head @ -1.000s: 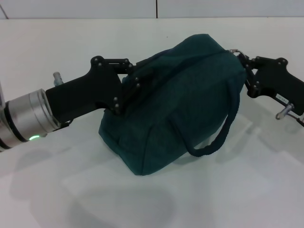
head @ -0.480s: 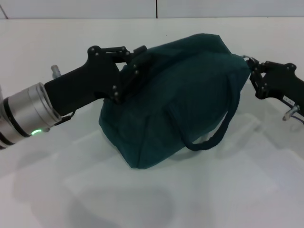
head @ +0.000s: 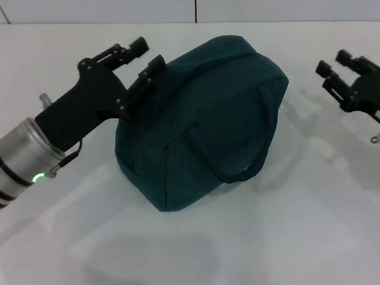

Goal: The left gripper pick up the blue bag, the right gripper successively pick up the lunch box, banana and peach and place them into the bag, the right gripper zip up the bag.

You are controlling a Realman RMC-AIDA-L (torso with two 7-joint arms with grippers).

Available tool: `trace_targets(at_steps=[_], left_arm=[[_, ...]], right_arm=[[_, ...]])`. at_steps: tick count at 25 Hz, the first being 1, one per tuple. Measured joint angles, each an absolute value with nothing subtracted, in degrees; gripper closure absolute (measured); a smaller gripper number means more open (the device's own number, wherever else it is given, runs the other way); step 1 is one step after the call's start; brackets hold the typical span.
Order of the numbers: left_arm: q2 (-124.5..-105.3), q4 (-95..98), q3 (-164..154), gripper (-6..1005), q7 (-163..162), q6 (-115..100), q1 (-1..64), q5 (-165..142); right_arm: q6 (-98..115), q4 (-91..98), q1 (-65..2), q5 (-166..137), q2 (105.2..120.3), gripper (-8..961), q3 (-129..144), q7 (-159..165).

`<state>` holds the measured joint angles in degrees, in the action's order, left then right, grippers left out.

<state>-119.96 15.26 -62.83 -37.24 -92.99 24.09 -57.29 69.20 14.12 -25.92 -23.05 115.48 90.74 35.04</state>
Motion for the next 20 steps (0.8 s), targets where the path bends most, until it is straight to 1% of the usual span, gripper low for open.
trace_targets(at_steps=[1,3,7,9,12,15,20], left_arm=[[-119.95,14.5,-62.8,784,-36.7,-94.2,23.8,-56.5],[-119.92,14.0,-62.7,701,-36.6,-97.0,23.3,-56.1],[-120.06,13.5,-63.2,519,-34.9,-101.3,22.2,-56.5],[-120.16,12.4,-63.8,425,-33.5,-102.7,21.9,-56.7],[-120.11,10.2,-64.7,314,-31.9,-104.5,21.4,-56.8],[-120.24,9.2,-65.1,204,-28.9,-105.0,19.9,-56.9],[-120.44,6.8,-65.4,202,-26.1,-105.0,19.2,-56.9]], right_arm=[[73.8,14.1,-24.6,-23.1,115.24,630,89.7,36.7],[78.5,14.1,-24.2,-23.7,114.88,571,89.9,37.9],[91.5,14.2,-24.2,-29.6,114.05,452,90.6,38.5],[95.7,14.7,-24.6,-33.7,113.96,416,90.7,38.5],[97.9,16.1,-24.7,-39.0,114.5,363,90.6,38.6],[97.2,16.4,-24.7,-39.5,115.35,363,90.4,38.4],[96.5,16.1,-24.8,-39.3,115.65,363,90.4,38.4]])
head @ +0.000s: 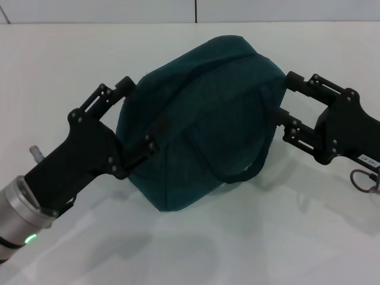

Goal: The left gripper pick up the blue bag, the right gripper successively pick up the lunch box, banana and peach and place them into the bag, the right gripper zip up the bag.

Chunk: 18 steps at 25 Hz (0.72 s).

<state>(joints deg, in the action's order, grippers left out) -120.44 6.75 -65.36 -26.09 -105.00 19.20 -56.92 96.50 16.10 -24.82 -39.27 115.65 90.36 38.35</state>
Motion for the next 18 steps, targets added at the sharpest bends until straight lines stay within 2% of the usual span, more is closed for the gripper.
trace_targets(at_steps=[18], left_arm=[[-120.69,3.0,-65.7,204,-20.0,-106.2,19.6,-56.4]], right_arm=[[94.6,15.6,-25.1,-39.4,115.92,363,90.6,37.9]])
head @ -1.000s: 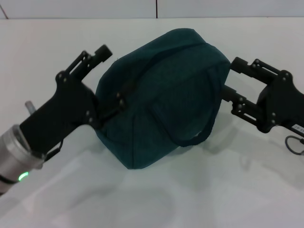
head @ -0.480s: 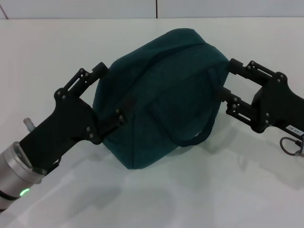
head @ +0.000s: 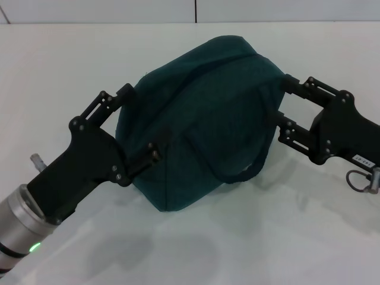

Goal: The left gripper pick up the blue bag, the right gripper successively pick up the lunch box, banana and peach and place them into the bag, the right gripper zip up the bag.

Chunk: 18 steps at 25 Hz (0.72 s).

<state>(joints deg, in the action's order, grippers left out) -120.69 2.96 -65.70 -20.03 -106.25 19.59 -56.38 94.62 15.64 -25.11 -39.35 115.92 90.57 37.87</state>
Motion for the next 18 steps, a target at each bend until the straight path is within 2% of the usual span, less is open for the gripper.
trace_targets(at_steps=[18], left_arm=[[-120.49,2.4,-65.7,205,-20.2,-107.4,18.9,-56.3]], right_arm=[[94.9,15.6,-24.7,-39.4,116.19,363,91.0,34.2]])
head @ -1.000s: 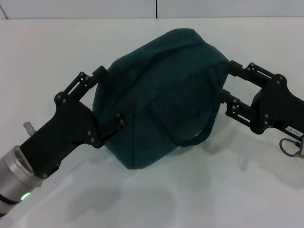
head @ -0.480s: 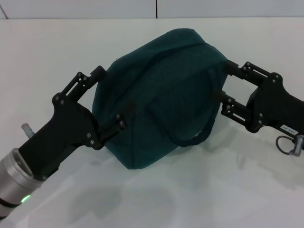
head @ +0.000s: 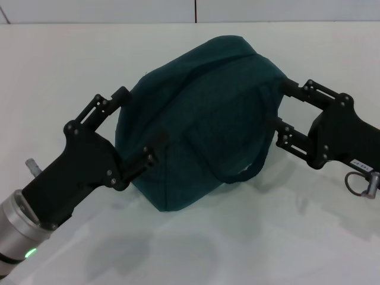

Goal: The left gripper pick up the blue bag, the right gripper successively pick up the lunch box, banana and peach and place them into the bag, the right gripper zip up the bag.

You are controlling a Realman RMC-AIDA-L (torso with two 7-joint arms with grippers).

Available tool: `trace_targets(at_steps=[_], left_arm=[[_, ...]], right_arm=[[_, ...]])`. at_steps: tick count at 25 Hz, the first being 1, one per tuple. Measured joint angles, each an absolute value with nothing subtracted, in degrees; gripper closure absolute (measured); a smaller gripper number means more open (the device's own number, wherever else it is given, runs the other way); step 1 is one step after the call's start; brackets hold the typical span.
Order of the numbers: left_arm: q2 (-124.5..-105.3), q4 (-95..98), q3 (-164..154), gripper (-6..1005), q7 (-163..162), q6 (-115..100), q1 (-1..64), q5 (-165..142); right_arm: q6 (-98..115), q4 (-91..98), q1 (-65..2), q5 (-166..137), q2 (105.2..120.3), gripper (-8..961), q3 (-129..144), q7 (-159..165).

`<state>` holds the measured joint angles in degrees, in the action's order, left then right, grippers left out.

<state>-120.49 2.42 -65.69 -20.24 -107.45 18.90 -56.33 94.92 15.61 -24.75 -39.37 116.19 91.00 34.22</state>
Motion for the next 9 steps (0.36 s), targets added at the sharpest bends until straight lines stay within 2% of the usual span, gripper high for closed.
trace_targets(at_steps=[9], left_arm=[[-120.48,1.6,-65.4,205,-20.2,-107.5,18.8,-56.3]], right_arm=[[95.3,15.6,-24.7,-39.4,116.19,363,91.7,34.5]])
